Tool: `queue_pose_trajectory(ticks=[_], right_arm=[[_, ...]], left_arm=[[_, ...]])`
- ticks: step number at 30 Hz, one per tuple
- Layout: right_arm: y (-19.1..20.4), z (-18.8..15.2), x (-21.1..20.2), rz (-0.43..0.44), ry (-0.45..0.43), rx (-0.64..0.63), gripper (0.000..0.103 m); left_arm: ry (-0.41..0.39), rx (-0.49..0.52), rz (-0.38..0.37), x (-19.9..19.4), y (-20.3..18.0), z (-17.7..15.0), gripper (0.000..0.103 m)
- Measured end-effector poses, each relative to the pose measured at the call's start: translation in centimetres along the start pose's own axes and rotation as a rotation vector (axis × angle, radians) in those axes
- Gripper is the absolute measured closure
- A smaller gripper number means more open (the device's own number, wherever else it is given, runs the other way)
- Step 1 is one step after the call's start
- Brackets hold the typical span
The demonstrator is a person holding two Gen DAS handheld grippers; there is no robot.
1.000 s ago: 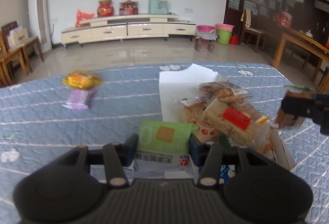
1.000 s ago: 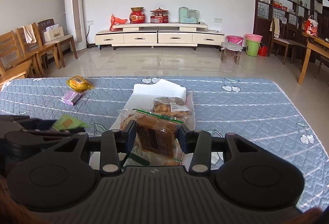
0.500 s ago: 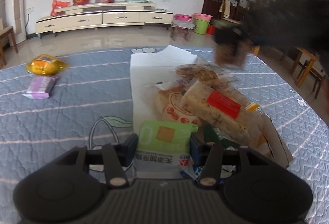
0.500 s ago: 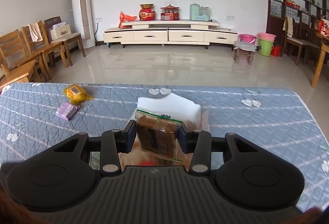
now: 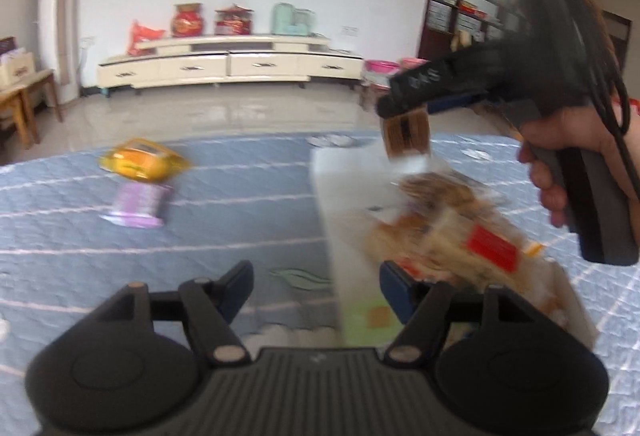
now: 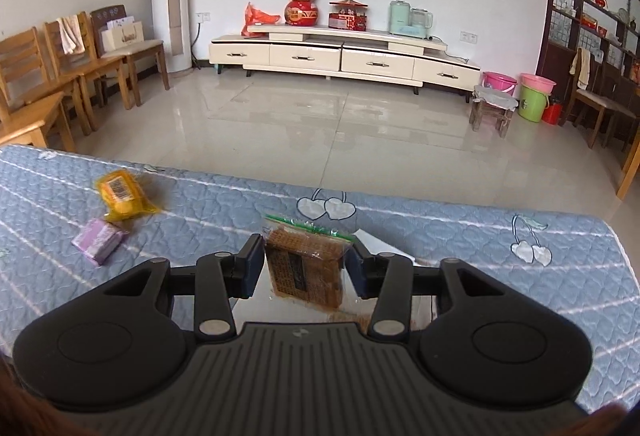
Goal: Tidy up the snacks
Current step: 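Open the left tool over the box while the right tool releases the brown cake pack, then grasp the purple pack with the left tool while the right tool grasps the yellow barcode bag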
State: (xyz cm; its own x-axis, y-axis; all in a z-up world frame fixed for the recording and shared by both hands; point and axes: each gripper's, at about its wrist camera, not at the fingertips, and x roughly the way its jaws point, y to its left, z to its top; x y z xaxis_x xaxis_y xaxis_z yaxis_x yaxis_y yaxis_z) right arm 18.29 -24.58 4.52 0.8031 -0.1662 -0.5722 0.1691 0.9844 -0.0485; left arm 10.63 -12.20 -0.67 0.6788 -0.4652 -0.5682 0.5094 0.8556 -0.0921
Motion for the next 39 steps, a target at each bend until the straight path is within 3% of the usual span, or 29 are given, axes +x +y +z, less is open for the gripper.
queue_pose_trajectory(ticks=[12, 18, 22, 25, 34, 36, 38, 39], right_arm=[[2.1, -1.1, -4.6, -0.039, -0.069, 0.002, 0.016], [4.0, -1.5, -5.9, 0.011, -0.082, 0.022, 0.01], [5.4, -1.2, -5.2, 0.054, -0.072, 0.01, 0.008], [6.3, -0.6, -4.0, 0.091, -0.065, 0.006, 0.007], [8.6, 1.0, 0.4, 0.166, -0.044, -0.038, 0.0], [8.9, 1.5, 1.6, 0.184, -0.041, -0.037, 0.0], [9.3, 2.1, 2.9, 0.204, -0.037, -0.047, 0.0], [9.5, 2.4, 3.7, 0.222, -0.027, -0.062, 0.0]], left_arm=[[-0.022, -0.069, 0.164, -2.3, 6.8, 0.4, 0.029], [-0.034, -0.103, 0.256, -2.1, 10.0, 0.9, 0.021], [-0.041, -0.114, 0.296, -0.2, 11.6, 2.1, 0.016], [-0.052, -0.085, 0.311, 1.9, 12.1, 3.2, 0.005], [0.05, -0.027, 0.312, 10.4, 12.9, 4.4, 0.002], [0.059, -0.016, 0.312, 11.5, 13.0, 4.0, 0.013], [0.079, -0.027, 0.296, 12.1, 13.6, 3.7, 0.044], [0.069, -0.05, 0.28, 11.7, 14.1, 3.6, 0.045]])
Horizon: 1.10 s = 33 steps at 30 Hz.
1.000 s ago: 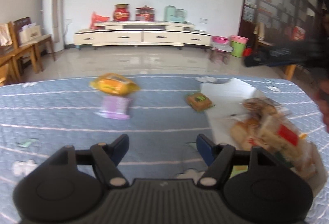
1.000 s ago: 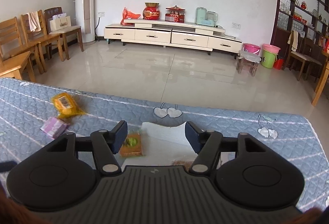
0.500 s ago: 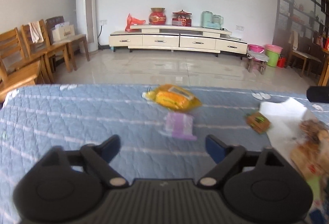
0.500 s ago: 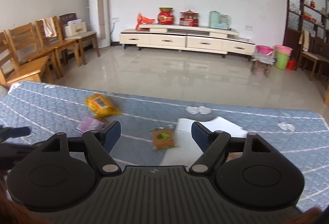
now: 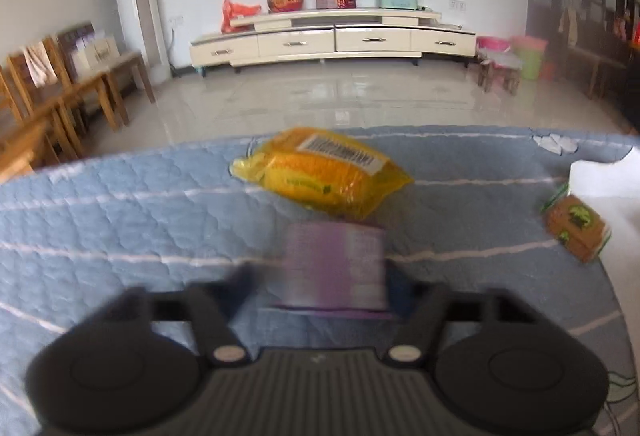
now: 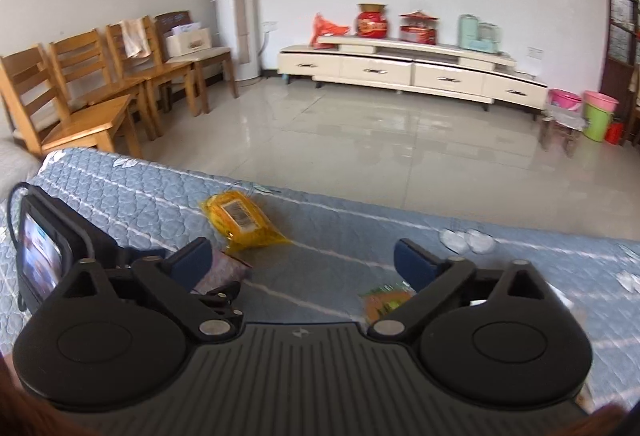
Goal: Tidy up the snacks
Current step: 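Grasp the purple pack with the left tool while the right tool grasps the yellow barcode bag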
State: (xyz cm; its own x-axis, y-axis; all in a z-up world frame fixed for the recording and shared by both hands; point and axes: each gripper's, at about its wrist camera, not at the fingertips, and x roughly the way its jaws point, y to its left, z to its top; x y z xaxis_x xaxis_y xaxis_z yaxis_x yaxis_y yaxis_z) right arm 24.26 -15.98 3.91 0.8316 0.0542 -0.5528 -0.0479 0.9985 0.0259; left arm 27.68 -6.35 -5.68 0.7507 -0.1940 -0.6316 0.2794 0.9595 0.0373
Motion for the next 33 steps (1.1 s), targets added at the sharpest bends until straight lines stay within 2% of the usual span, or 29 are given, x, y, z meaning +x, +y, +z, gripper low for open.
queue_pose_trajectory(ticks=[1, 7, 14, 17, 19, 20, 21, 23, 25, 28, 33], right_arm=[[0.2, 0.3, 1.0, 0.011, 0.018, -0.018, 0.0], [2.7, 1.7, 7.6, 0.087, 0.096, -0.141, 0.0], [6.2, 3.2, 16.0, 0.039, 0.165, -0.371, 0.0], [5.4, 4.0, 19.3, 0.026, 0.223, -0.338, 0.0], [4.7, 3.9, 20.6, 0.062, 0.279, -0.268, 0.0], [4.5, 3.7, 20.7, 0.079, 0.287, -0.233, 0.0], [4.4, 3.4, 20.7, 0.106, 0.297, -0.198, 0.029], [4.5, 2.6, 19.7, 0.125, 0.265, -0.16, 0.05], [4.7, 2.0, 18.0, 0.135, 0.243, -0.135, 0.051], [5.1, 1.6, 14.3, 0.103, 0.18, -0.112, 0.051], [6.0, 0.6, 5.7, 0.057, 0.105, -0.061, 0.051]], left_arm=[[-0.008, -0.006, 0.009, -0.3, 0.4, -0.1, 0.057], [-0.038, -0.054, 0.05, -2.9, 5.0, -1.2, 0.057], [-0.064, -0.097, 0.135, -6.7, 9.6, -2.2, 0.057], [-0.078, -0.107, 0.159, -7.5, 10.5, -1.9, 0.057], [-0.079, -0.108, 0.173, -7.6, 10.8, -1.8, 0.057], [-0.08, -0.109, 0.175, -7.5, 10.9, -1.8, 0.057], [-0.079, -0.107, 0.178, -7.6, 10.9, -1.8, 0.057], [-0.081, -0.107, 0.181, -7.9, 10.7, -1.8, 0.057], [-0.087, -0.114, 0.182, -8.4, 10.6, -1.7, 0.057], [-0.096, -0.125, 0.179, -10.0, 9.9, -1.9, 0.057], [-0.117, -0.134, 0.188, -13.9, 8.5, -2.1, 0.057]])
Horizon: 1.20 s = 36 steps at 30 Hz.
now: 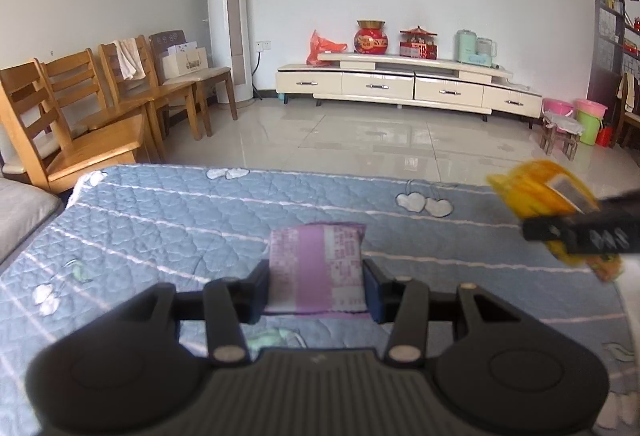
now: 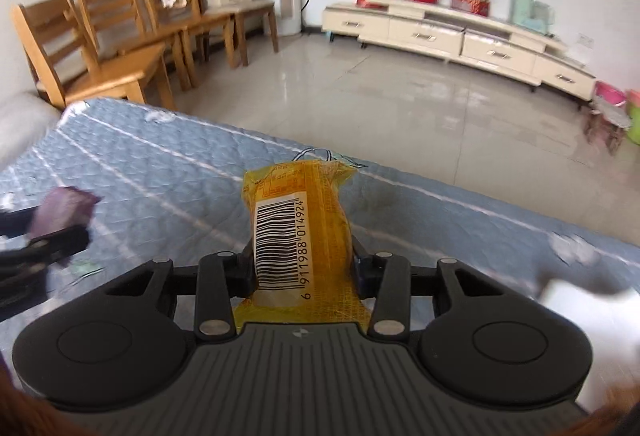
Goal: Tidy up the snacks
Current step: 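Grasp the purple pack with the left tool while the right tool grasps the yellow barcode bag, then carry the purple pack and yellow bag over the white box with both tools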
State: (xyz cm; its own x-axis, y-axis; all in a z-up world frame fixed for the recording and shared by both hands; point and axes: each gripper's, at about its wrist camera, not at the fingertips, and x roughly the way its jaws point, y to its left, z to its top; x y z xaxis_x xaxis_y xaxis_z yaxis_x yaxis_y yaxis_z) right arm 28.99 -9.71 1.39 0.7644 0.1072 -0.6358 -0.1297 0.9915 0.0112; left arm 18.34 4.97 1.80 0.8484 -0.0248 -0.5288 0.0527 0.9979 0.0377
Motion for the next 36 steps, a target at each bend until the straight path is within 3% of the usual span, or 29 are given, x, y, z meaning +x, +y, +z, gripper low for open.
queue_pose_trajectory(ticks=[11, 16, 27, 36], right_arm=[[1.6, -9.3, -17.9, -0.098, -0.072, 0.088, 0.051], [2.2, -12.6, -22.7, -0.147, -0.078, 0.123, 0.051], [2.1, -15.1, -27.2, -0.229, -0.104, 0.142, 0.051], [-0.6, -17.8, -30.9, -0.294, -0.137, 0.194, 0.051]], left_arm=[[0.007, 0.006, -0.014, -10.4, -1.6, -2.3, 0.057], [-0.002, 0.025, -0.05, -14.0, -2.8, -3.3, 0.057], [-0.032, 0.079, -0.139, -18.4, -6.5, -4.6, 0.057], [-0.031, 0.118, -0.214, -19.5, -10.2, -5.3, 0.057]])
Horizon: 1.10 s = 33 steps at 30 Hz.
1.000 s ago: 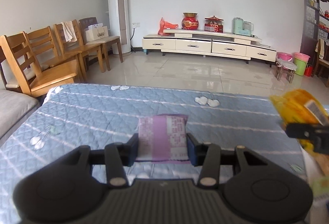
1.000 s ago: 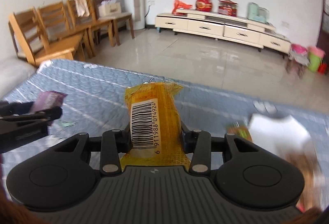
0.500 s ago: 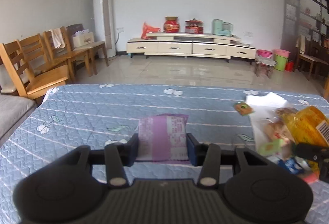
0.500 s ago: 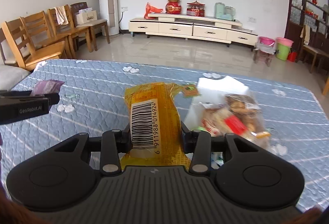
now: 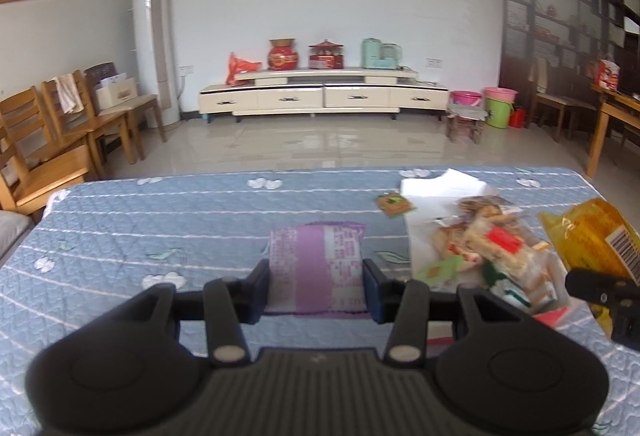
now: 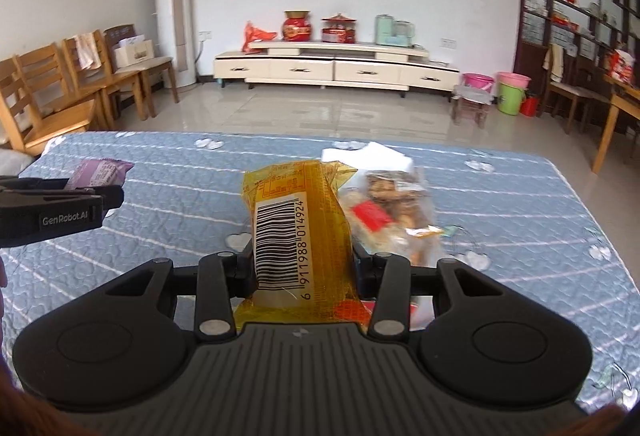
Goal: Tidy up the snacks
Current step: 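Carry the purple pack and yellow bag over the white box with both tools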
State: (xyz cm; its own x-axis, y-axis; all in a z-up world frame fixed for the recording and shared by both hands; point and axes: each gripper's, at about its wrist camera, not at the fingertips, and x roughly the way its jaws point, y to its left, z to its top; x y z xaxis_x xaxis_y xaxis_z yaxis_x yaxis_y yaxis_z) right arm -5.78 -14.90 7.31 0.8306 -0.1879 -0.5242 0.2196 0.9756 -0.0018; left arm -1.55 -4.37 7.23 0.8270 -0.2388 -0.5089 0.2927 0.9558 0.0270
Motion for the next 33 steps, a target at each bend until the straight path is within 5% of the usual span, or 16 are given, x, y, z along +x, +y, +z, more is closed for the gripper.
queue_pose_trajectory(ticks=[18, 33], right_arm=[[-7.7, -0.5, 1.2, -0.101, 0.009, 0.107, 0.051], [-7.6, 0.7, 4.7, -0.05, 0.033, 0.066, 0.051]], left_arm=[[0.021, 0.083, -0.122, 3.3, -7.2, 0.3, 0.057], [0.056, 0.109, -0.18, 6.5, -10.6, 0.4, 0.057]])
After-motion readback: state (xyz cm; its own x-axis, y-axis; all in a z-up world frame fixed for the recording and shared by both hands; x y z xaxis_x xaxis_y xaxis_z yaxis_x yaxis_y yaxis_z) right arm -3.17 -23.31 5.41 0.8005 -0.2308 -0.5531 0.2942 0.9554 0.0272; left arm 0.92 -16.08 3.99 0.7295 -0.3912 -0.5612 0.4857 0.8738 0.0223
